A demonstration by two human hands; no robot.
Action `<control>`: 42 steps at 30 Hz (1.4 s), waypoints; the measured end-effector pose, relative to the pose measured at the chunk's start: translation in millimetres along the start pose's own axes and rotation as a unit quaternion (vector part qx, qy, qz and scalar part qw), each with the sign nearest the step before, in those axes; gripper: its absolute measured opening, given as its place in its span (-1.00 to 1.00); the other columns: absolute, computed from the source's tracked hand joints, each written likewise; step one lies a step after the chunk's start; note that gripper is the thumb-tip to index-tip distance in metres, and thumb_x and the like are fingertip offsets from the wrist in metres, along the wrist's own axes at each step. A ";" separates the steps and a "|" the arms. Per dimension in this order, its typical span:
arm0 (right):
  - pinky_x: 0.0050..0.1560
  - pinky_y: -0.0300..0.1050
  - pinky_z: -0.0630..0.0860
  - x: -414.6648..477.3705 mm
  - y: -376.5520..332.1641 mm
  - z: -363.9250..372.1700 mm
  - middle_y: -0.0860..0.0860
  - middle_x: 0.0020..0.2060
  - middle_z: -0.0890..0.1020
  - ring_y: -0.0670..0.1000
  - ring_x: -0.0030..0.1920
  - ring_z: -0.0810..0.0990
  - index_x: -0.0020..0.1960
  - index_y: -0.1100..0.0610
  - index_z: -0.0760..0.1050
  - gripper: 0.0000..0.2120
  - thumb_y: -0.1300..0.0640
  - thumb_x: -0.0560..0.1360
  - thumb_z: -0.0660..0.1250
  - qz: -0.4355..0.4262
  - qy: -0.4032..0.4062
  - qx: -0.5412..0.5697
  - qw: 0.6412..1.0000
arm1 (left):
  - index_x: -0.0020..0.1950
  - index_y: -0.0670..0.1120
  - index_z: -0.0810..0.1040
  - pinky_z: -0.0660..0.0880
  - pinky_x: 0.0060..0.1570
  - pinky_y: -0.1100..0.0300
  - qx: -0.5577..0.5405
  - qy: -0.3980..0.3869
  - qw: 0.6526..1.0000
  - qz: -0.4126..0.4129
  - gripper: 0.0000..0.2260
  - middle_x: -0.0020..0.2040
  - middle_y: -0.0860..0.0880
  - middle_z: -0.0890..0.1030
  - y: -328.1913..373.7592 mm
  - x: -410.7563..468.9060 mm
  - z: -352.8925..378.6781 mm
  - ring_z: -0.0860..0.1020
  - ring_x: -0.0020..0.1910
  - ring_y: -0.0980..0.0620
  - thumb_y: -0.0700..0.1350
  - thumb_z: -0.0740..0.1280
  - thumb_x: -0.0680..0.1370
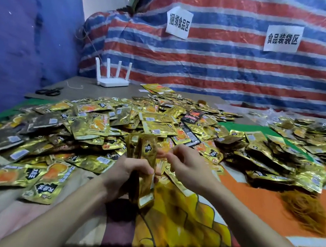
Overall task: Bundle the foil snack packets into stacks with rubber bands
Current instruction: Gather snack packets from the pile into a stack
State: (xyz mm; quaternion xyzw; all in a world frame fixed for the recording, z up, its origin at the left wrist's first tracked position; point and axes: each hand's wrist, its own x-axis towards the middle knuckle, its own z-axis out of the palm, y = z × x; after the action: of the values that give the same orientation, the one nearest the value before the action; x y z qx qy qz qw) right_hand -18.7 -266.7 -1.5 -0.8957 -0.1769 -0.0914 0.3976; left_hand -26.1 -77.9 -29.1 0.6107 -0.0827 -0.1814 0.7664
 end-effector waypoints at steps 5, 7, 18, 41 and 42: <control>0.01 0.21 0.55 0.9 -2.7 11.1 0.20 0.00 0.68 0.19 0.09 0.63 -0.07 0.14 0.46 -0.83 0.11 0.67 0.24 -0.008 -0.013 0.038 0.999 | -0.05 -0.22 0.74 0.63 -0.16 0.03 -0.091 -0.010 0.995 -0.024 -0.69 -0.09 -0.24 0.67 -1.5 0.9 -8.8 0.65 -0.25 -0.11 -0.24 0.36 0.25; -0.16 -0.03 0.50 2.4 0.2 13.8 0.07 -0.13 0.63 0.03 -0.15 0.57 -0.05 0.14 0.49 -0.85 0.10 0.67 0.26 -0.018 -0.006 0.029 0.999 | 0.07 -0.25 0.69 0.62 -0.13 -0.01 -0.092 0.000 0.996 -0.024 -0.60 -0.06 -0.27 0.66 -2.6 2.2 -11.5 0.65 -0.24 -0.15 -0.25 0.37 0.25; -0.36 -0.27 0.50 15.0 13.4 27.5 0.11 -0.14 0.63 -0.05 -0.27 0.61 0.02 0.30 0.51 -0.82 0.16 0.64 0.27 0.101 0.006 0.108 0.989 | 0.05 -0.11 0.68 0.56 -0.12 0.02 -0.113 -0.008 0.994 -0.002 -0.63 -0.15 -0.14 0.58 -2.4 2.4 -26.0 0.58 -0.23 -0.12 -0.27 0.33 0.27; -0.05 -0.03 0.42 14.6 -0.9 41.2 0.19 -0.11 0.60 0.14 -0.07 0.53 -0.24 0.17 0.51 -0.87 0.21 0.48 0.28 0.110 -0.166 0.559 0.805 | 0.12 -0.23 0.45 0.56 -0.18 0.09 -0.267 -0.101 0.958 0.022 -0.40 -0.20 -0.12 0.60 1.9 -0.4 -31.8 0.55 -0.27 -0.02 -0.29 0.51 0.10; 0.01 0.03 0.45 14.2 0.1 40.8 0.20 -0.14 0.61 0.18 -0.05 0.56 -0.30 0.17 0.48 -0.89 0.19 0.40 0.33 0.116 -0.189 0.603 0.766 | 0.13 -0.23 0.43 0.56 -0.18 0.10 -0.265 -0.115 0.957 0.017 -0.41 -0.19 -0.13 0.63 1.8 -1.1 -31.7 0.56 -0.28 -0.01 -0.28 0.50 0.12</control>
State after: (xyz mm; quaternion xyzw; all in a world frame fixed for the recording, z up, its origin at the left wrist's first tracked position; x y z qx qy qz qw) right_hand -4.6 -232.9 -24.5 -0.4842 -0.1620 0.2520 0.8221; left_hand -15.7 -48.3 -34.9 0.3594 -0.1293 -0.2529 0.8889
